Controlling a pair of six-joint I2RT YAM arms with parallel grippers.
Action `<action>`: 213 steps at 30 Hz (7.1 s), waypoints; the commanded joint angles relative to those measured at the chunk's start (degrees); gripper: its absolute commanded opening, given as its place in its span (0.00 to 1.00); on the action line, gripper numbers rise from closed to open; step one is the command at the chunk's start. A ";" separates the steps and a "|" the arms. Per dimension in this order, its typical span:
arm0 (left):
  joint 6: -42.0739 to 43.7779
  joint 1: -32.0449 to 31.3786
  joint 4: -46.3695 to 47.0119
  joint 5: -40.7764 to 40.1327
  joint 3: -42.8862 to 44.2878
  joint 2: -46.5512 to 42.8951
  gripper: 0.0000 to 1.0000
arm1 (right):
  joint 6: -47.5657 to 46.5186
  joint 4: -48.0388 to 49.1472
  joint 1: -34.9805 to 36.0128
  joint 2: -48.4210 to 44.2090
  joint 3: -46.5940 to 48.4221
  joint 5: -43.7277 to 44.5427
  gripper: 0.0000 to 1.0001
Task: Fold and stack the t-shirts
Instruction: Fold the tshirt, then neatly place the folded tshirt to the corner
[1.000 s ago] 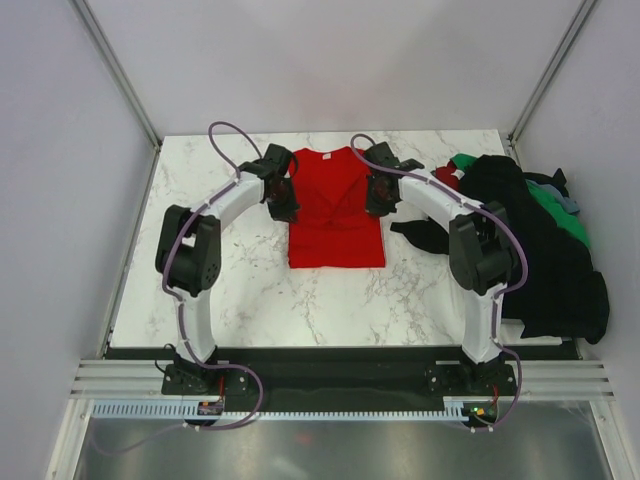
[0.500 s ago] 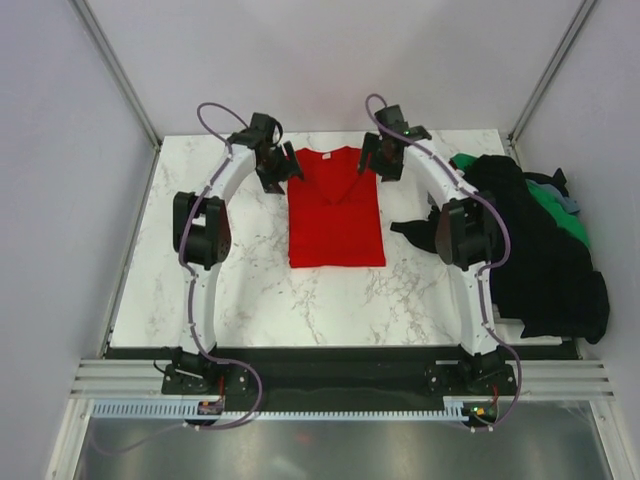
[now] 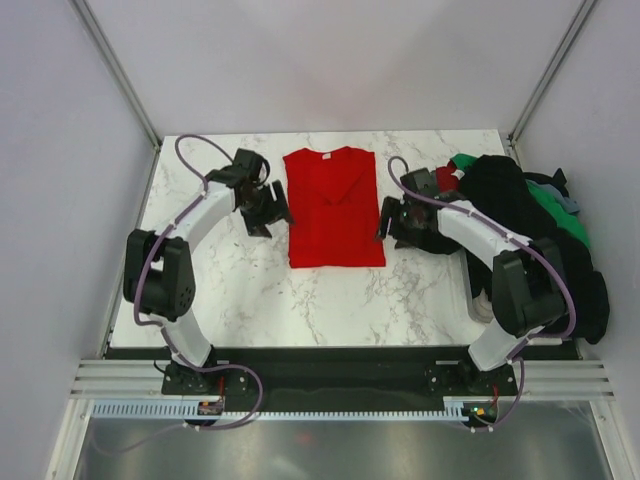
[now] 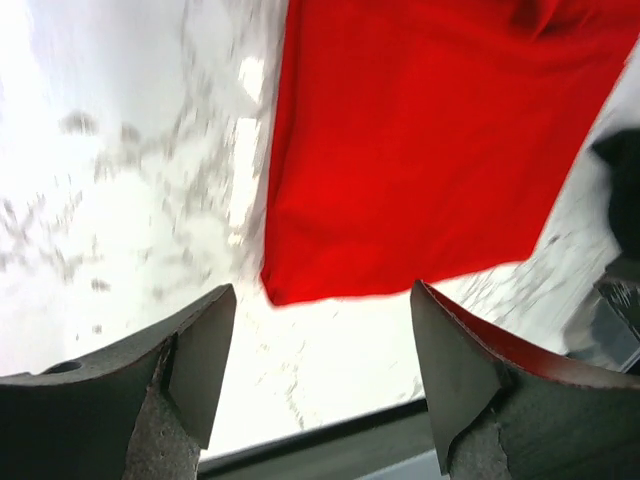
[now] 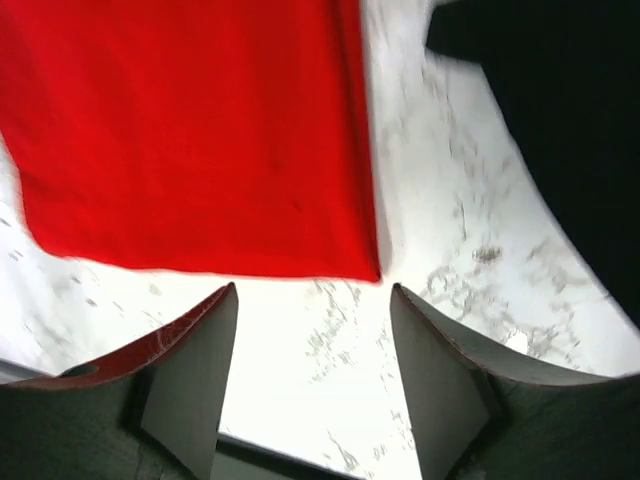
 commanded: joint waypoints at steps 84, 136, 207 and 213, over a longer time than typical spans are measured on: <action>-12.20 -13.62 -5.94 -3.77 -25.61 -40.93 0.02 | 5.93 -13.09 14.27 -28.05 -4.87 11.41 0.00; 5.82 12.14 -19.01 6.43 51.35 31.85 1.00 | -3.75 -12.22 -3.93 41.07 67.07 -2.65 0.87; 10.42 28.49 7.33 -19.09 35.78 22.28 0.89 | -7.09 -7.20 3.72 -25.38 -13.72 -10.21 0.85; 4.69 27.27 12.25 -10.89 17.84 18.32 0.42 | -6.47 -8.43 3.63 -28.55 -13.98 -8.89 0.86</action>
